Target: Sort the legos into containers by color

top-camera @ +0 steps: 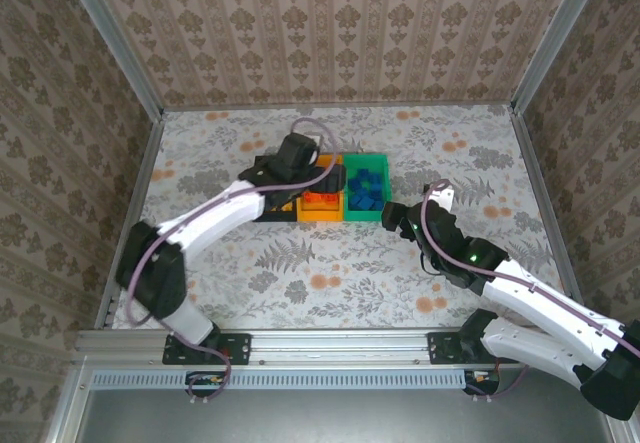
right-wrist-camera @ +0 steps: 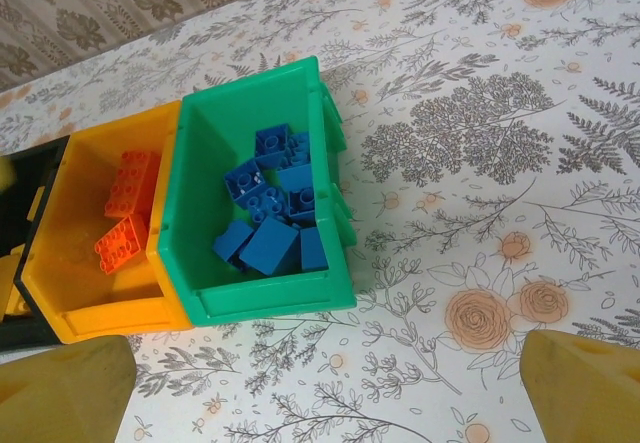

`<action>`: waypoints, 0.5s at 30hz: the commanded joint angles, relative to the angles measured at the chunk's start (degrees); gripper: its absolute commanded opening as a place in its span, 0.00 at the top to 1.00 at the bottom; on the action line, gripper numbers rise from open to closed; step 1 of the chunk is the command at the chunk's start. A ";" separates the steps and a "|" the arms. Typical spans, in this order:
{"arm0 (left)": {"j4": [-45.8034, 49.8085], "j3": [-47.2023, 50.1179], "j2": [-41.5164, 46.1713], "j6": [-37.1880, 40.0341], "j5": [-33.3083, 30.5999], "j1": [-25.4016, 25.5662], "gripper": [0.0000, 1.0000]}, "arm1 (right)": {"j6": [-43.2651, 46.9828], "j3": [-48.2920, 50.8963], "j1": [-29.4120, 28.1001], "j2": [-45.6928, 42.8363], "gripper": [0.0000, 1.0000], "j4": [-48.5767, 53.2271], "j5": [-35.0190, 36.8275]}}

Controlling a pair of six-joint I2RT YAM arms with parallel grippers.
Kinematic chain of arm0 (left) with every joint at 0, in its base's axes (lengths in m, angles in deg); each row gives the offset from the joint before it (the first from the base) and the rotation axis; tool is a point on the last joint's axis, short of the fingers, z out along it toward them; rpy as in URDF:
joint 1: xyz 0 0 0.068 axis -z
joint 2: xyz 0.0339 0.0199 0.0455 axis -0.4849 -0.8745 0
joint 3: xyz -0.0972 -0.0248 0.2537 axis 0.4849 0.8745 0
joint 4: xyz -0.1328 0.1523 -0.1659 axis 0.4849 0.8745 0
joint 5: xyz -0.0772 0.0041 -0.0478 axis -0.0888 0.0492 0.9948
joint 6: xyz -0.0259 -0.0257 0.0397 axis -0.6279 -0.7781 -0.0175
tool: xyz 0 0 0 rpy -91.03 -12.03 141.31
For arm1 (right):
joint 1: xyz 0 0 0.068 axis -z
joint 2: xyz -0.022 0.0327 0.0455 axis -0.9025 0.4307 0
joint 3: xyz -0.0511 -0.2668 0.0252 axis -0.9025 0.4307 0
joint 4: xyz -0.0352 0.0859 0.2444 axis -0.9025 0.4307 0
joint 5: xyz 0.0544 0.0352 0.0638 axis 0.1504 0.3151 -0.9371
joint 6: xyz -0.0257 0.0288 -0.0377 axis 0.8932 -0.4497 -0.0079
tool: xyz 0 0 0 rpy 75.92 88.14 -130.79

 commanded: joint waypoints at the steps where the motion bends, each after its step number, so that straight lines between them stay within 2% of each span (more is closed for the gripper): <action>1: -3.29 7.46 9.55 -0.31 -6.55 0.58 0.00 | 0.95 -2.47 0.32 0.78 0.00 0.90 1.34; 6: -4.25 20.39 25.00 2.25 -18.19 0.45 0.00 | -2.34 -3.32 0.32 3.04 0.00 4.25 7.08; 9: -5.01 26.21 32.11 5.85 -21.65 -0.25 0.00 | -2.52 -3.13 0.34 4.00 0.00 4.57 9.18; 12: -2.61 29.50 36.07 5.40 -32.38 -1.03 0.00 | -2.08 -2.51 0.47 4.92 0.00 3.95 9.91; 15: -4.19 32.28 37.41 11.24 -41.08 -4.49 0.00 | -1.92 -0.72 0.59 5.03 0.00 1.12 9.98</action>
